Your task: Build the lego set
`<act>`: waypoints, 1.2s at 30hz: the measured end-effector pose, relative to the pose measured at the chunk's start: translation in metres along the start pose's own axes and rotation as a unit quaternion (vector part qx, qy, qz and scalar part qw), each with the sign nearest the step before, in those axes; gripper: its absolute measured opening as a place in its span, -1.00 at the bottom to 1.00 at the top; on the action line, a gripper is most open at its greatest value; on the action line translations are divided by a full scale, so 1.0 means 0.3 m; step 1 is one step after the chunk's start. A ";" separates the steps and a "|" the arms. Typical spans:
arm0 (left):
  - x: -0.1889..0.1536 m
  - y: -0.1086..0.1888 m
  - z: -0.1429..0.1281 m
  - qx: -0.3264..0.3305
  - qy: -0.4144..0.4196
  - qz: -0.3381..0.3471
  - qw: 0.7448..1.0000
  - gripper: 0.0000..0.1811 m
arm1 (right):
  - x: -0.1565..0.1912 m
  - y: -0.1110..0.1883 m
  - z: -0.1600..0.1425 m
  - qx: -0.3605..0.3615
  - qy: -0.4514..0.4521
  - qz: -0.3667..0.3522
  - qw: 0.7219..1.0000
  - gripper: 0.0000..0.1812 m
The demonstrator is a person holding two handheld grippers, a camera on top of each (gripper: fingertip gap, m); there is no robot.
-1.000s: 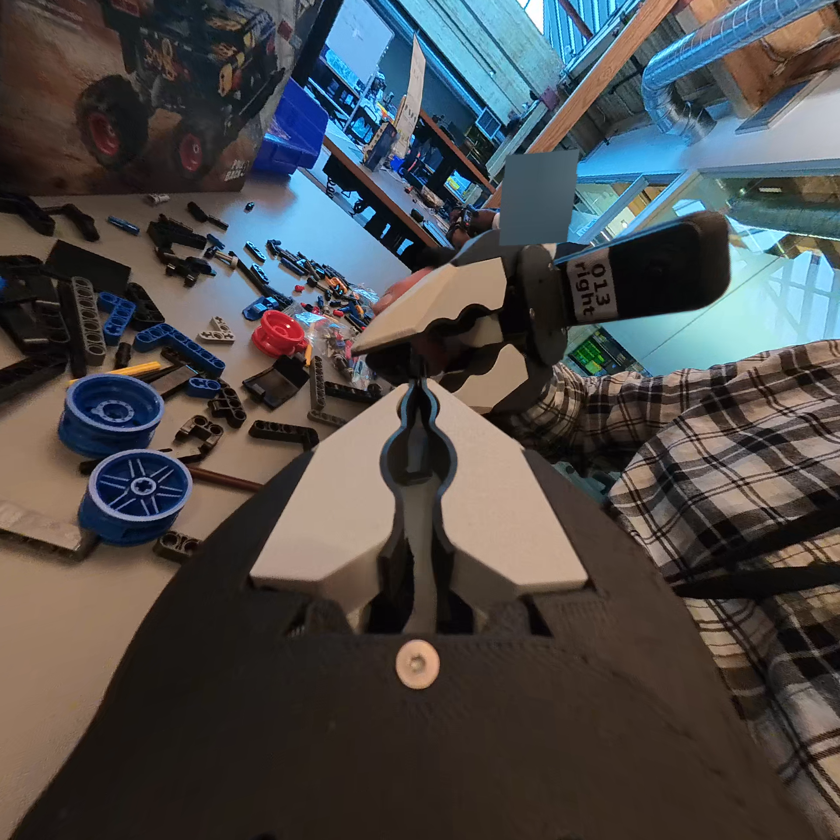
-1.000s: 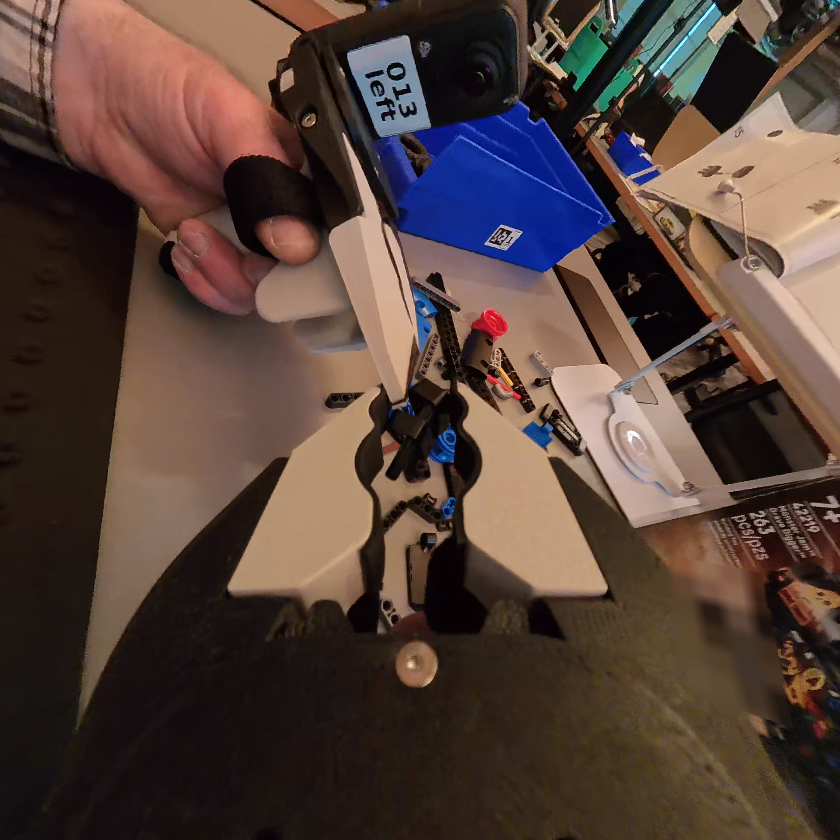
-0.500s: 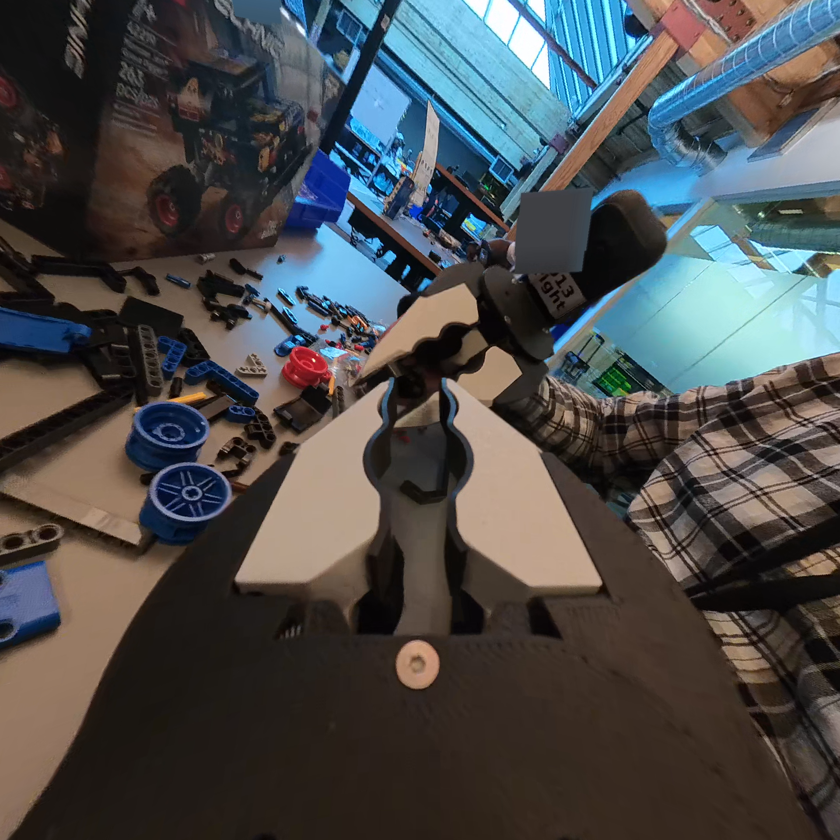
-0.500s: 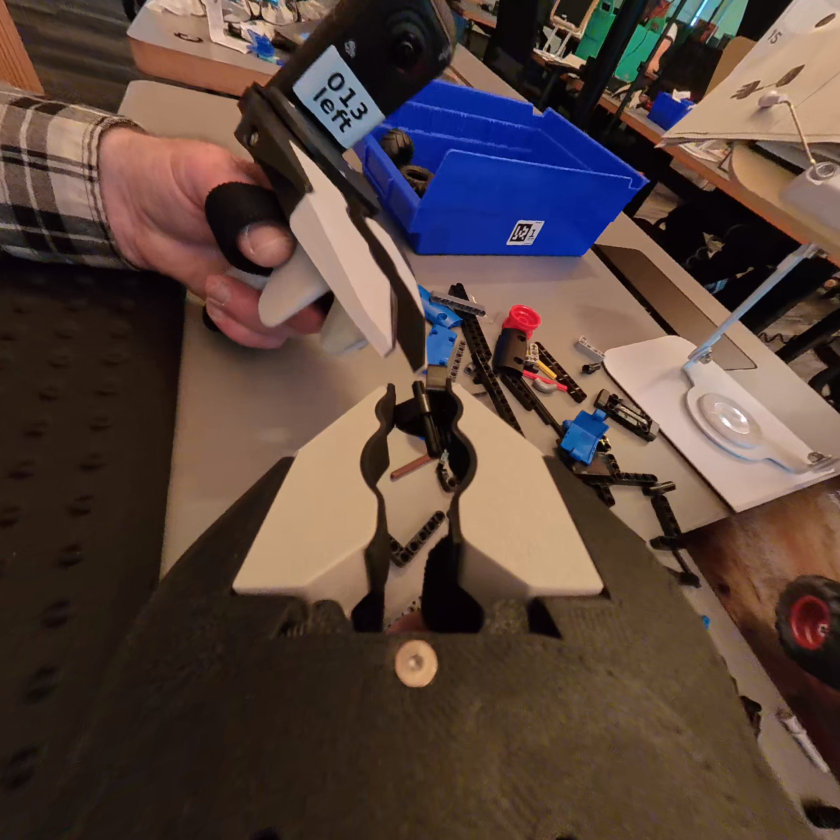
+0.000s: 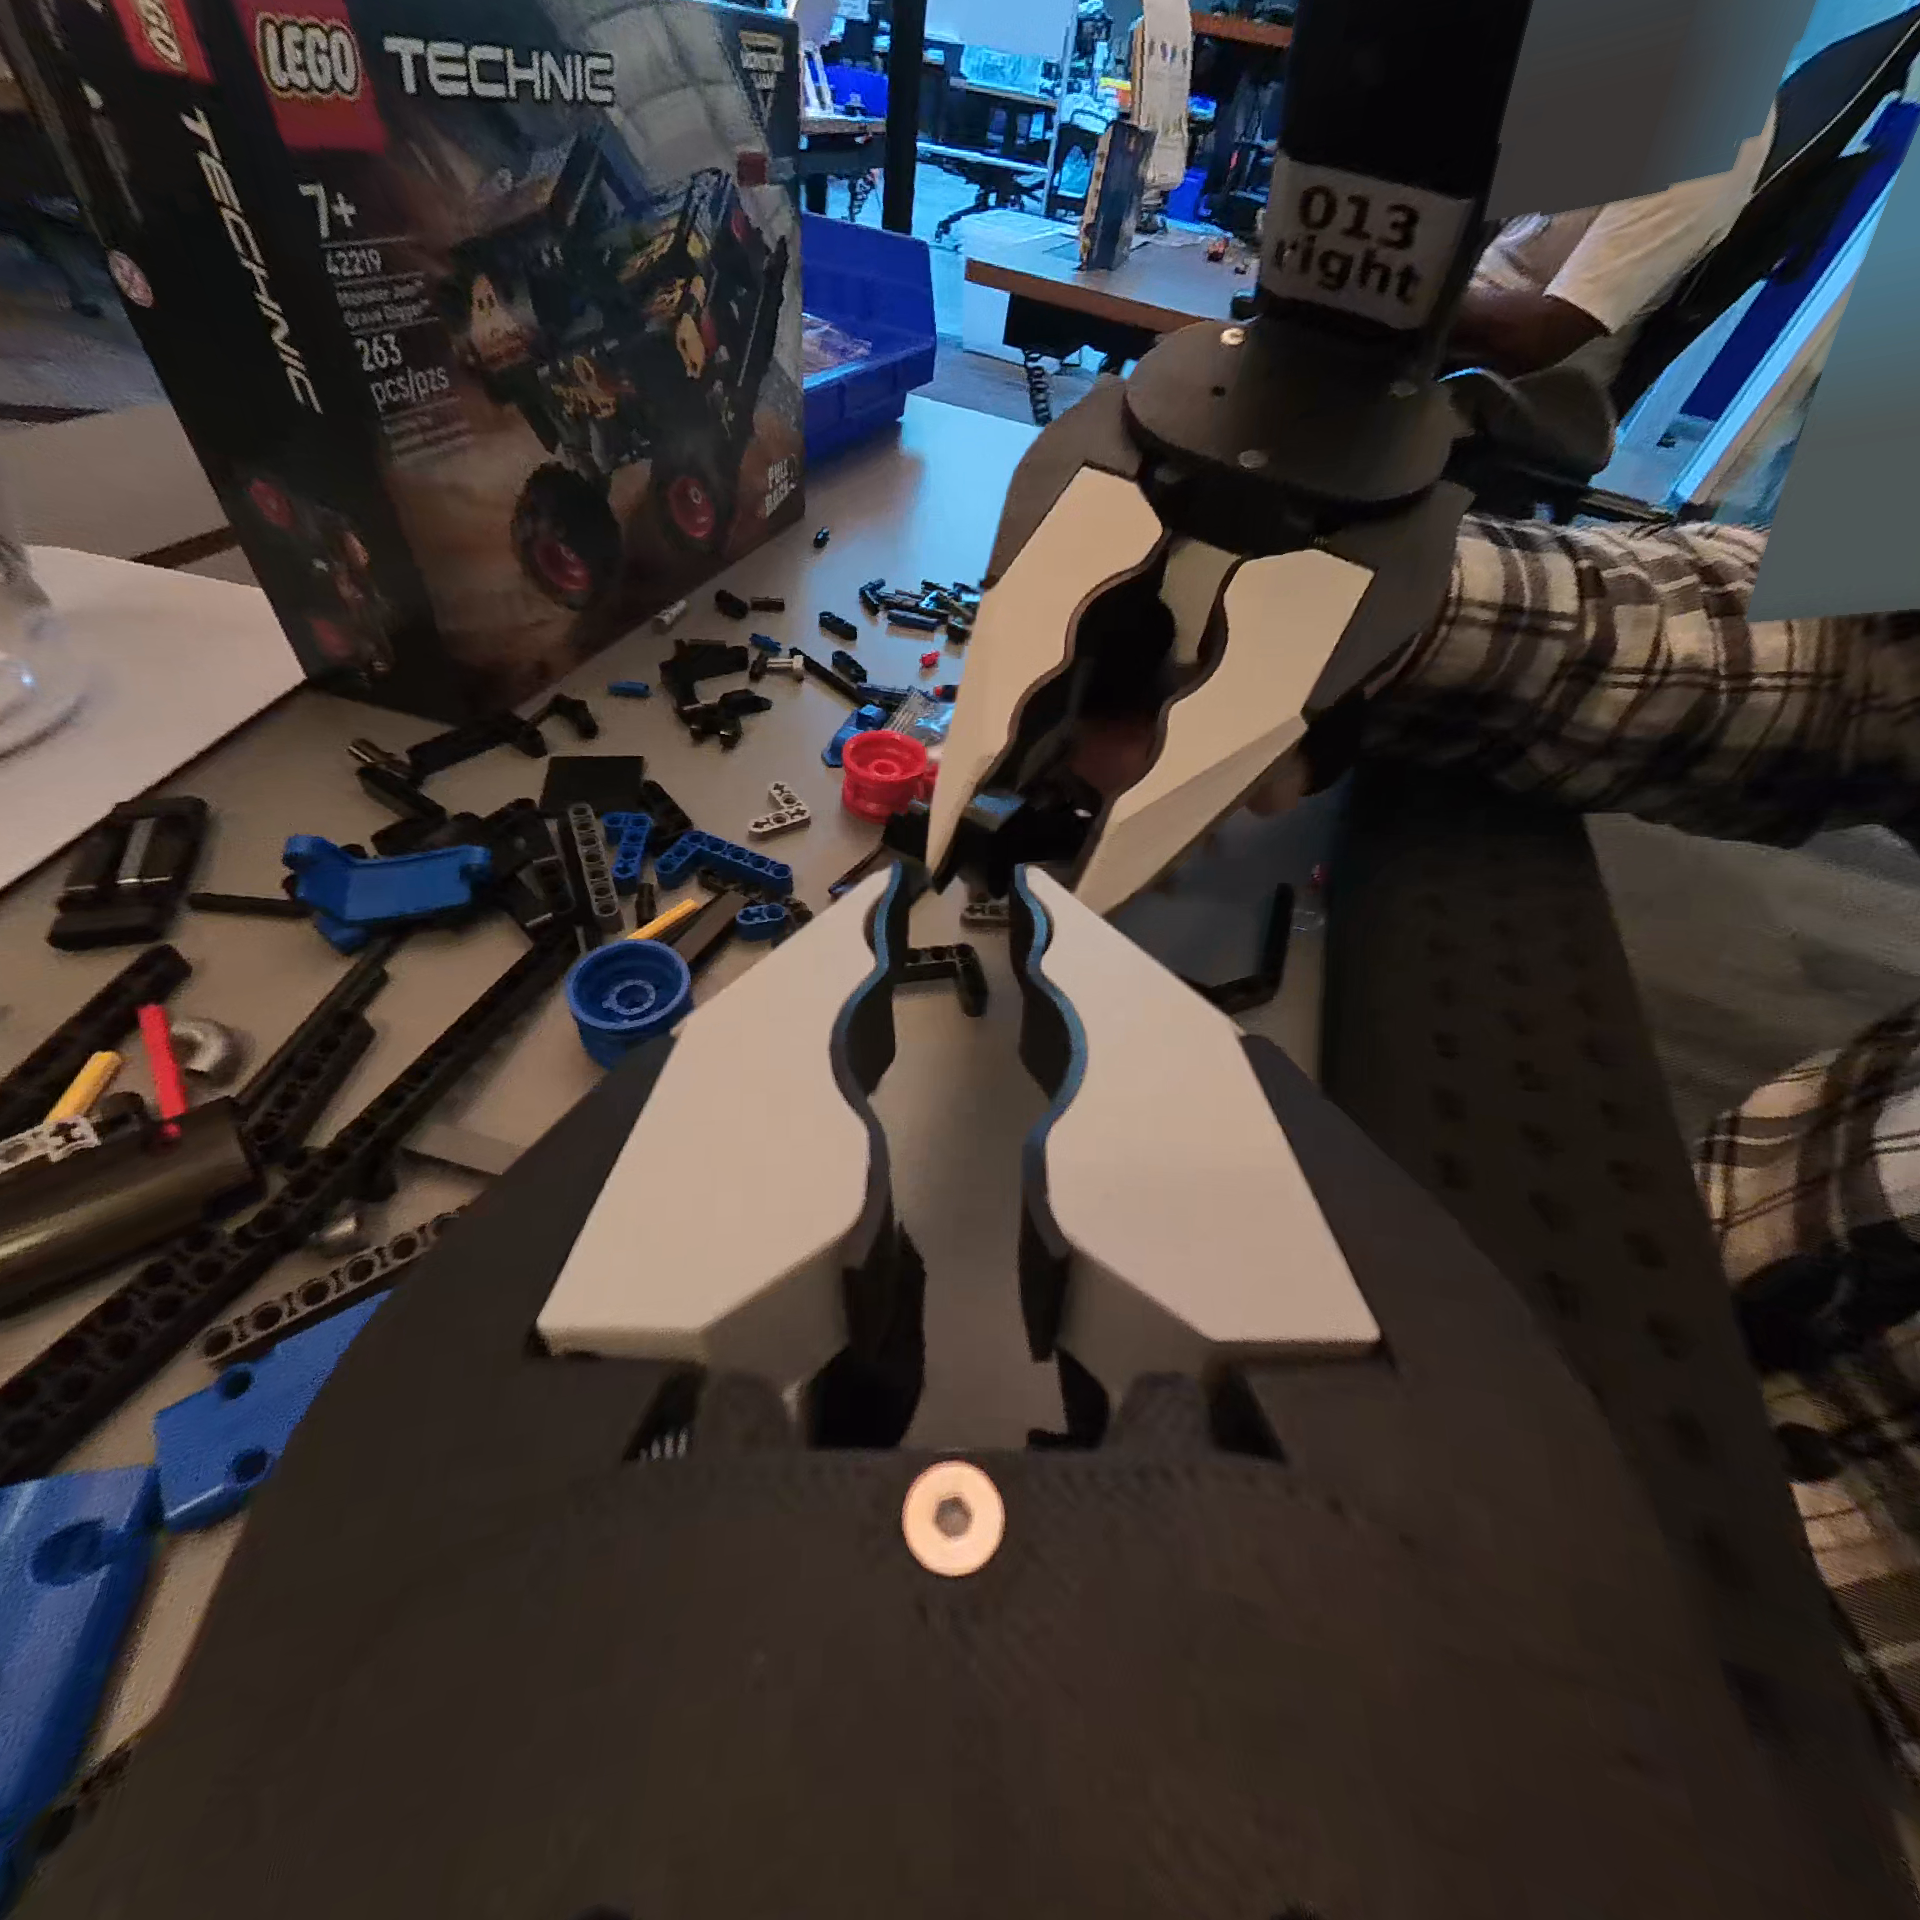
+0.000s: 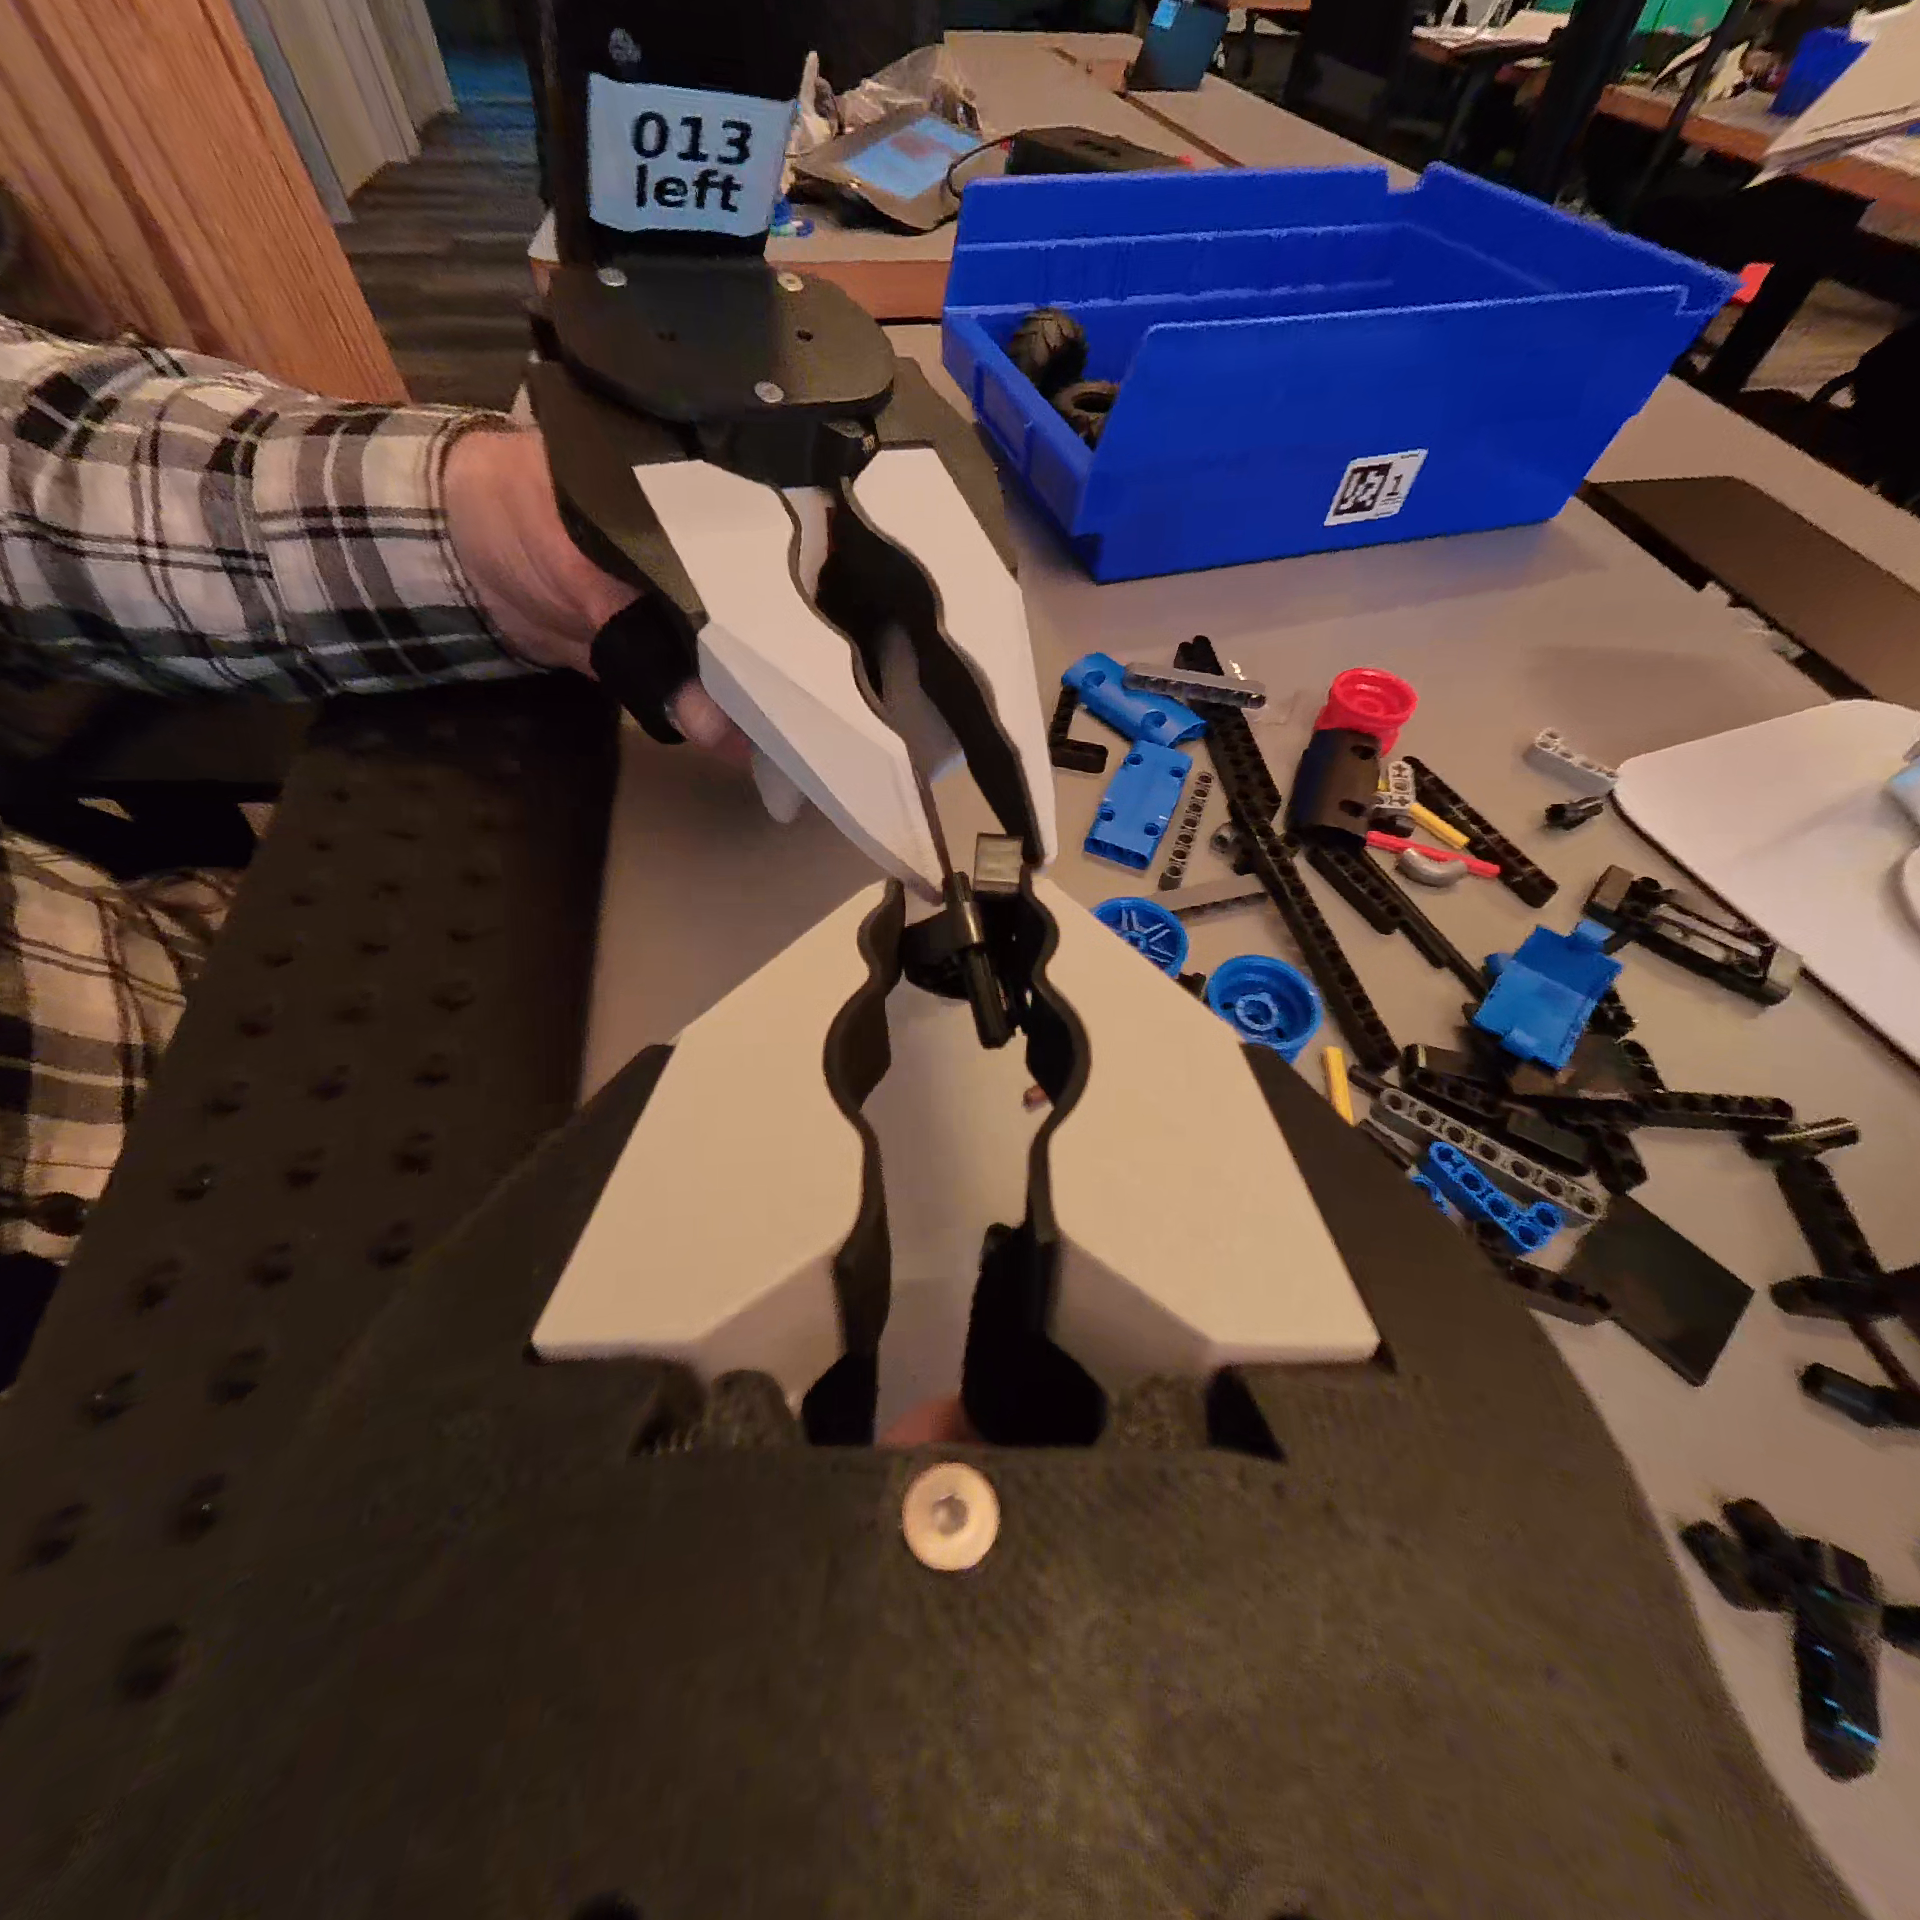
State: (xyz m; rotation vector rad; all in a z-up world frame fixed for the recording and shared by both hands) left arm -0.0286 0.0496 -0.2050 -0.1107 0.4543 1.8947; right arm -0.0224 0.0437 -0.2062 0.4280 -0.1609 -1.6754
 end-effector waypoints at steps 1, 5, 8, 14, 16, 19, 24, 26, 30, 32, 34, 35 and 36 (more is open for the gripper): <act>-0.005 -0.001 -0.001 0.000 0.001 -0.005 1.000 -0.83 | 0.008 -0.003 0.002 -0.002 -0.005 0.009 1.000 -0.79; -0.007 -0.009 -0.019 0.017 -0.046 0.020 0.999 -0.86 | 0.016 -0.014 -0.017 0.019 0.002 0.012 1.000 -0.79; -0.002 -0.016 -0.029 0.028 -0.078 0.046 0.996 -0.87 | 0.020 -0.016 -0.031 0.030 -0.017 0.022 0.999 -0.79; 0.012 -0.027 -0.102 0.088 -0.148 0.092 0.981 -0.89 | 0.040 -0.047 -0.104 0.088 -0.040 0.039 0.995 -0.80; 0.013 -0.023 -0.121 0.101 -0.154 0.091 0.979 -0.89 | 0.053 -0.058 -0.117 0.100 -0.045 0.049 0.993 -0.79; 0.014 -0.029 -0.147 0.123 -0.169 0.095 0.973 -0.90 | 0.064 -0.070 -0.147 0.124 -0.051 0.058 0.989 -0.79; 0.022 -0.037 -0.172 0.141 -0.159 0.093 0.973 -0.93 | 0.066 -0.077 -0.188 0.163 -0.041 0.052 0.984 -0.77; 0.023 -0.040 -0.185 0.151 -0.160 0.093 0.971 -0.93 | 0.071 -0.081 -0.207 0.183 -0.023 0.048 0.982 -0.77; 0.030 -0.041 -0.190 0.154 -0.150 0.094 0.972 -0.93 | 0.071 -0.076 -0.214 0.195 -0.017 0.047 0.979 -0.64; 0.037 -0.039 -0.193 0.156 -0.145 0.098 0.972 -0.93 | 0.058 -0.061 -0.215 0.202 -0.011 0.035 0.979 -0.56; 0.041 -0.037 -0.195 0.159 -0.148 0.101 0.971 -0.93 | 0.041 -0.031 -0.217 0.217 0.008 0.015 0.976 -0.52; 0.039 -0.037 -0.194 0.158 -0.147 0.098 0.971 -0.93 | 0.037 -0.013 -0.217 0.225 0.018 0.007 0.974 -0.54; 0.039 -0.036 -0.193 0.158 -0.146 0.098 0.972 -0.93 | 0.038 0.006 -0.216 0.230 0.027 0.003 0.973 -0.54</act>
Point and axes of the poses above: each gripper's, where its closed fingertips meet, y back along the fingers, z out of its top, x = y × z across the jaws, the point moved 1 cm from there along y, back along the fingers, and after that the axes turned 10 degrees about y, right-handed, at the moved point
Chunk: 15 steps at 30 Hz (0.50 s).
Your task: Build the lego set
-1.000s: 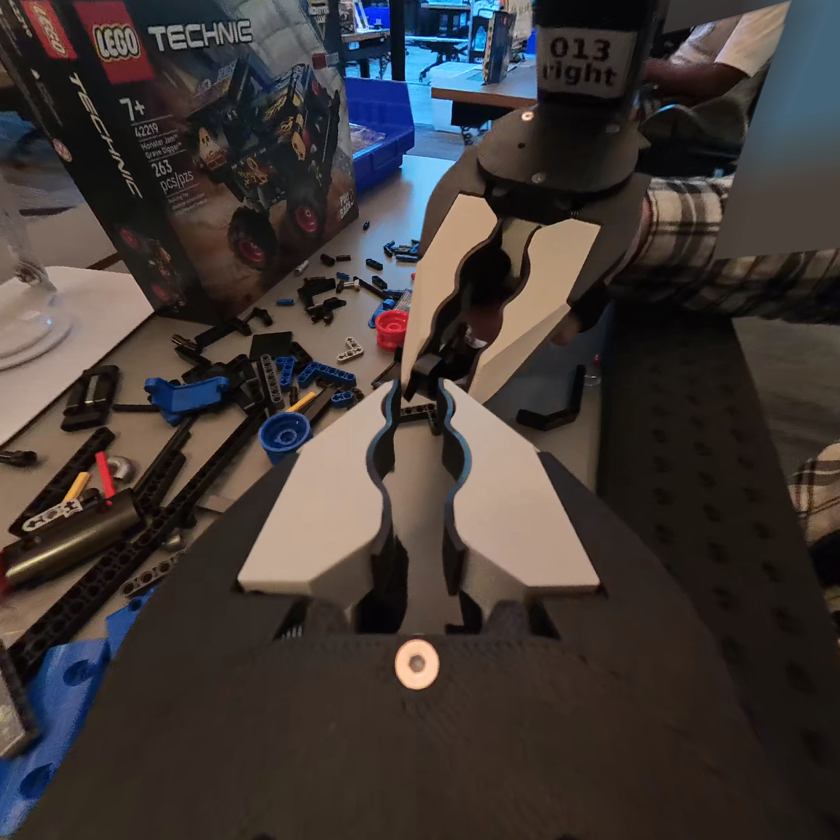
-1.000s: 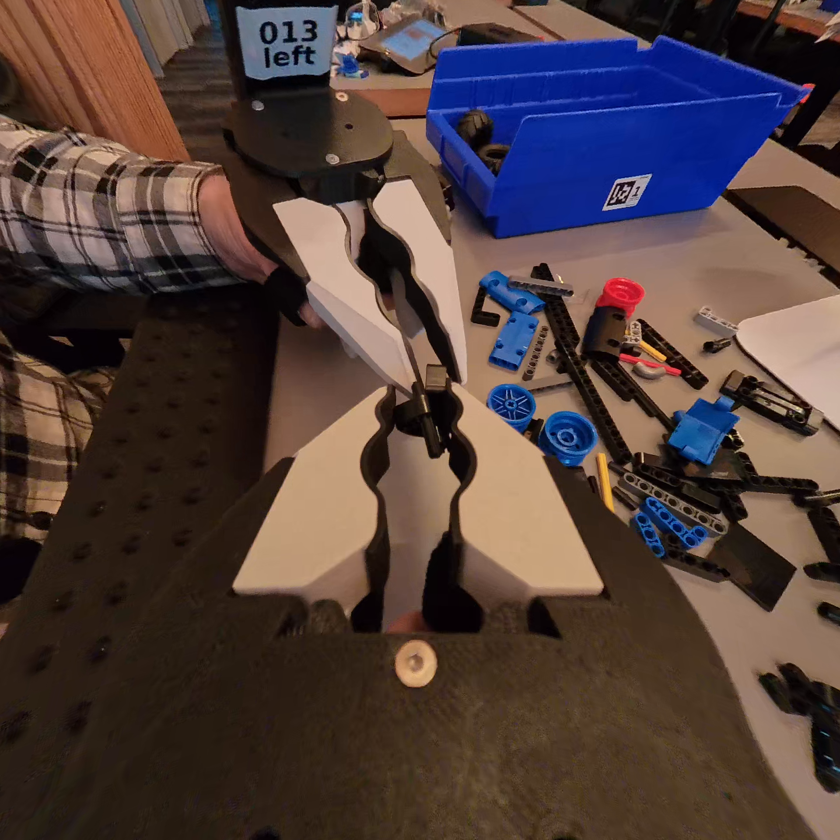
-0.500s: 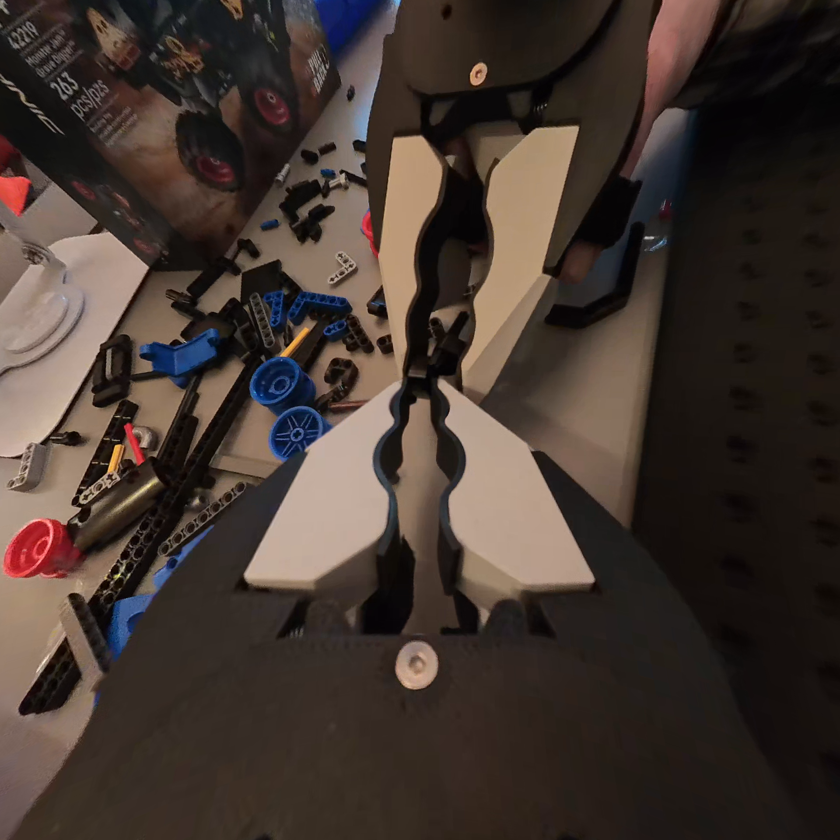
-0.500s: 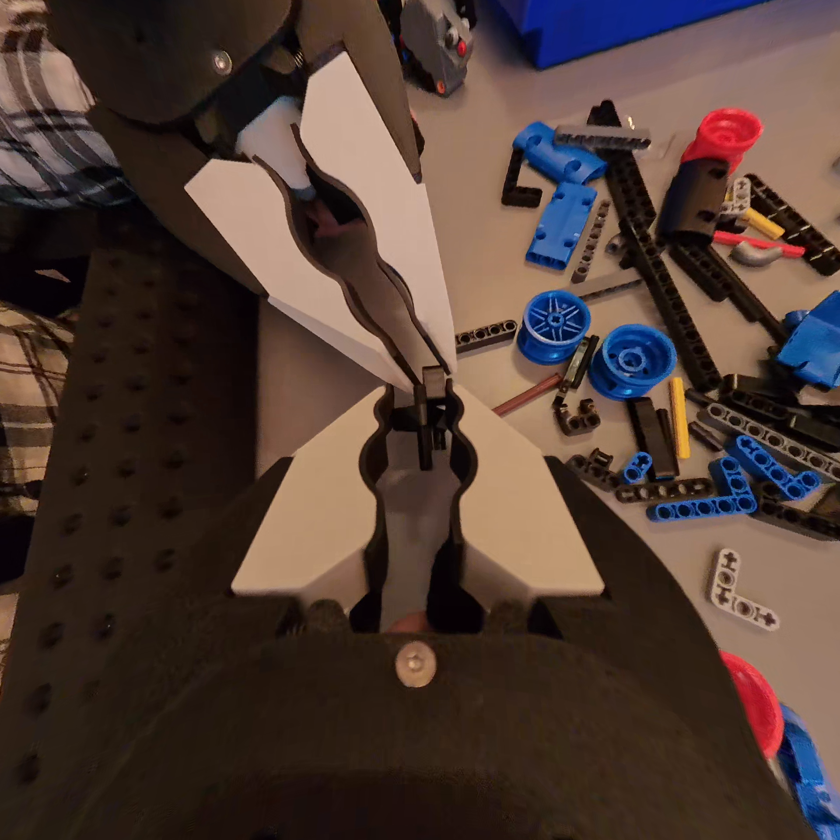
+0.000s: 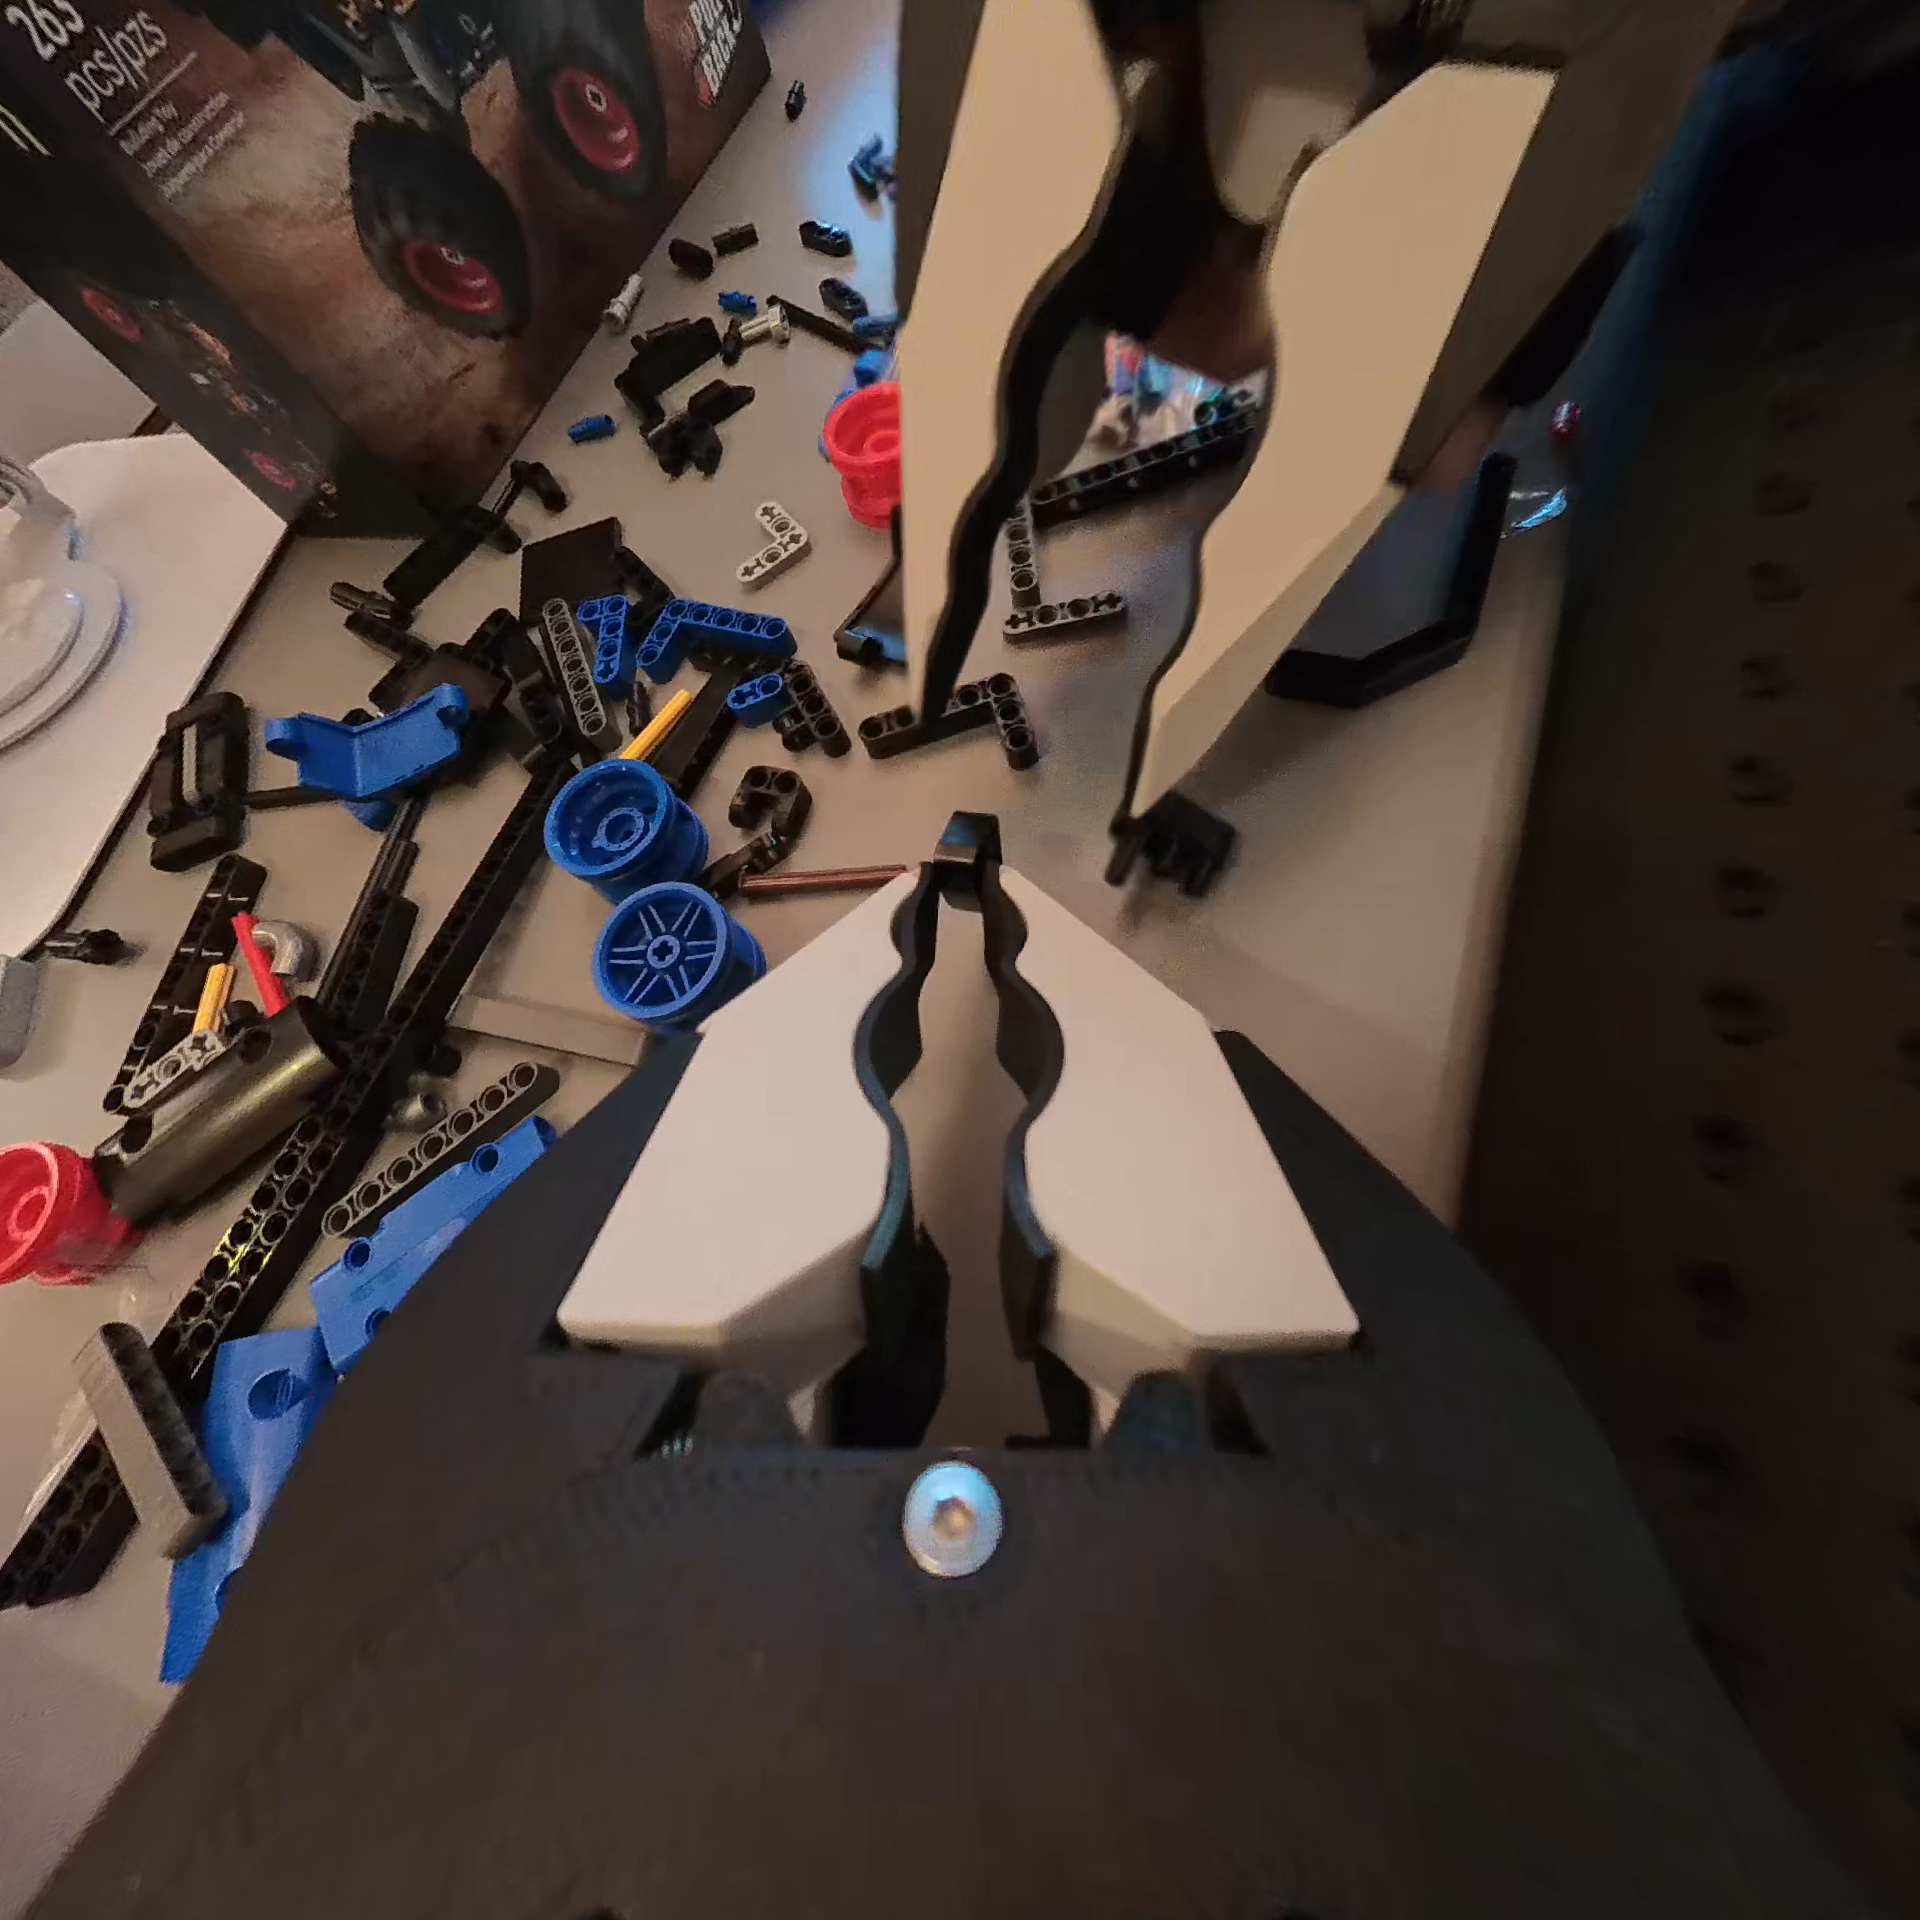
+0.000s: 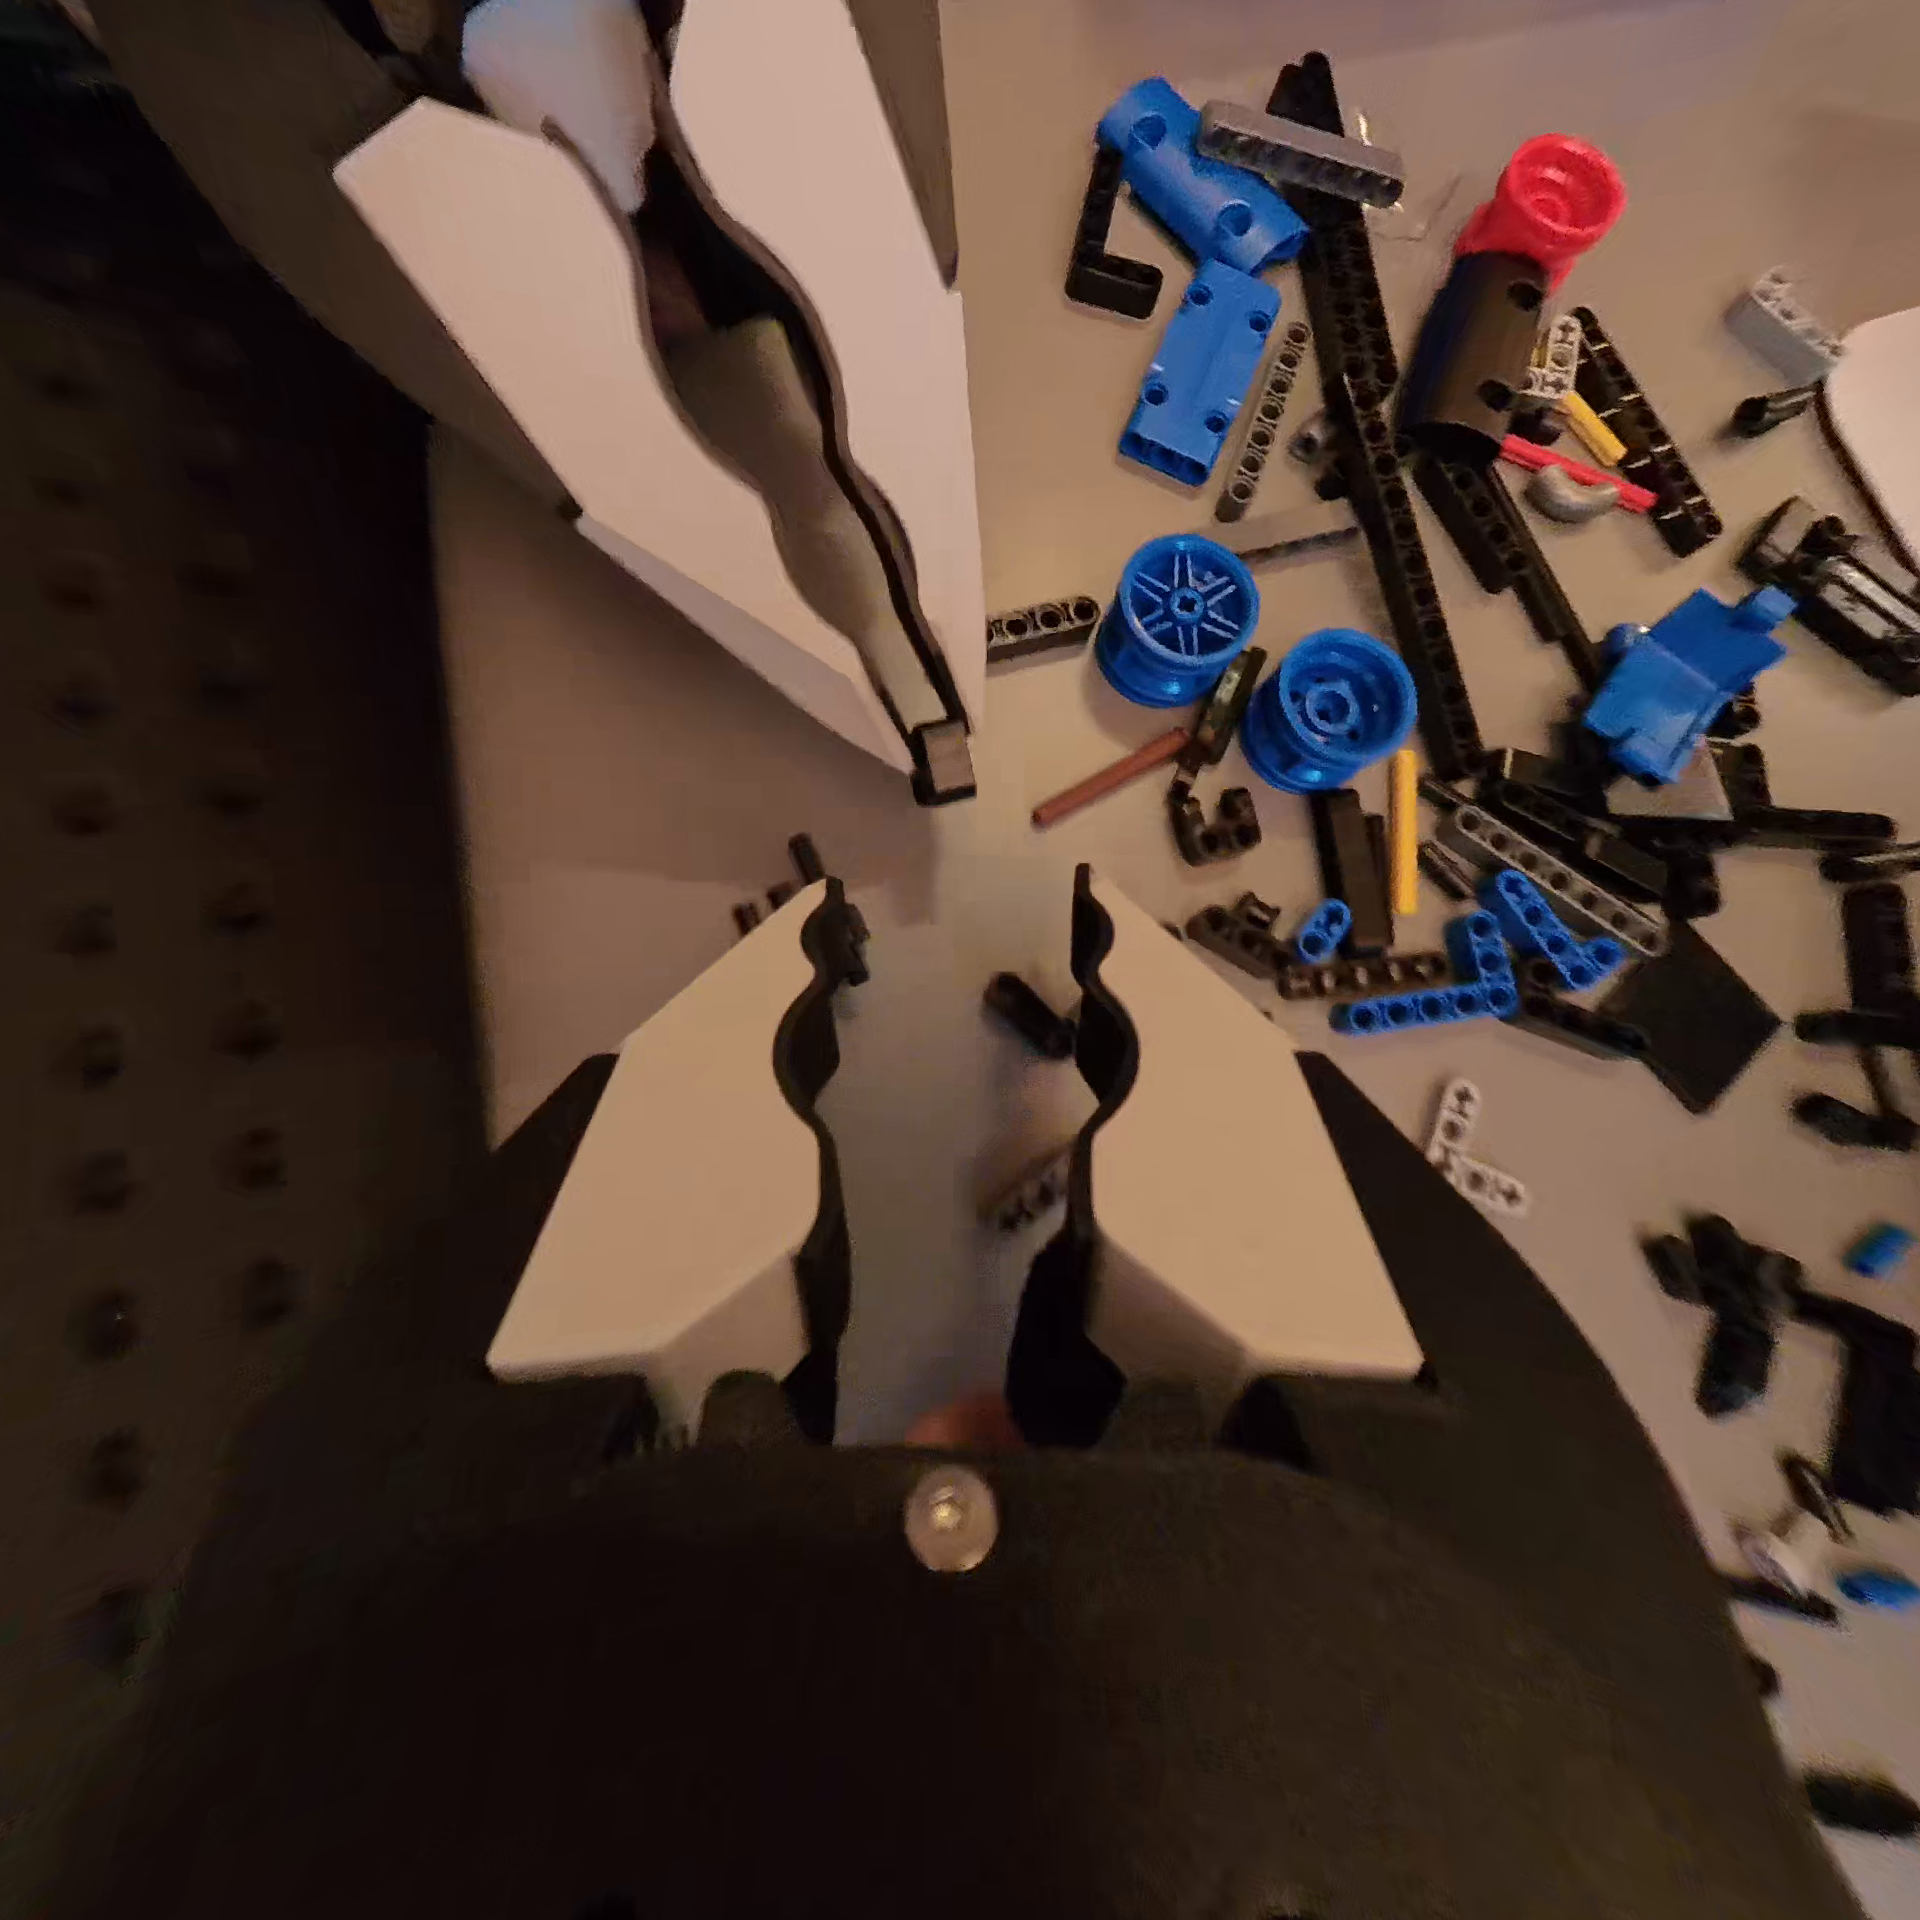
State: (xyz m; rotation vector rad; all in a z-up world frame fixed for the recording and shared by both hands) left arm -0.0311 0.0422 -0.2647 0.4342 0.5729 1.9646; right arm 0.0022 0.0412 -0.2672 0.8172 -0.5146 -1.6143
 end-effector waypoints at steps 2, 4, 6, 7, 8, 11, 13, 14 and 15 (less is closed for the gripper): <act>0.005 0.001 -0.004 0.003 -0.001 0.002 1.000 -0.93 | 0.013 0.039 -0.008 0.002 0.009 -0.011 1.000 -0.58; -0.001 0.002 -0.002 0.002 -0.002 -0.005 1.000 -0.93 | 0.035 0.066 -0.022 0.010 0.014 -0.020 1.000 -0.59; -0.010 -0.003 -0.003 0.006 -0.004 -0.011 1.000 -0.93 | 0.080 0.067 -0.034 0.016 0.010 -0.010 1.000 -0.65; -0.017 -0.008 -0.008 0.011 -0.007 -0.015 1.000 -0.93 | 0.096 0.063 -0.041 0.023 0.009 -0.011 1.000 -0.66; -0.022 -0.012 -0.013 0.017 -0.011 -0.016 1.000 -0.93 | 0.108 0.058 -0.052 0.034 0.010 -0.014 0.999 -0.66; -0.037 -0.014 -0.012 0.018 -0.015 -0.023 0.999 -0.93 | 0.121 0.053 -0.067 0.045 -0.013 -0.019 0.999 -0.66; -0.043 -0.015 -0.012 0.020 -0.016 -0.025 0.999 -0.93 | 0.121 0.051 -0.067 0.044 -0.026 -0.026 0.998 -0.67; -0.046 -0.016 -0.015 0.023 -0.017 -0.027 0.999 -0.93 | 0.124 0.049 -0.068 0.047 -0.028 -0.028 0.998 -0.67; -0.052 -0.017 -0.018 0.026 -0.018 -0.031 0.999 -0.93 | 0.126 0.046 -0.065 0.047 -0.031 -0.030 0.998 -0.69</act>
Point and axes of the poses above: each gripper's, where its closed fingertips meet, y back along the fingers, z out of its top, x = y × z across the jaws, the point moved 1 cm from there along y, back along the fingers, and after that the axes turned 10 degrees about y, right-handed, at the moved point
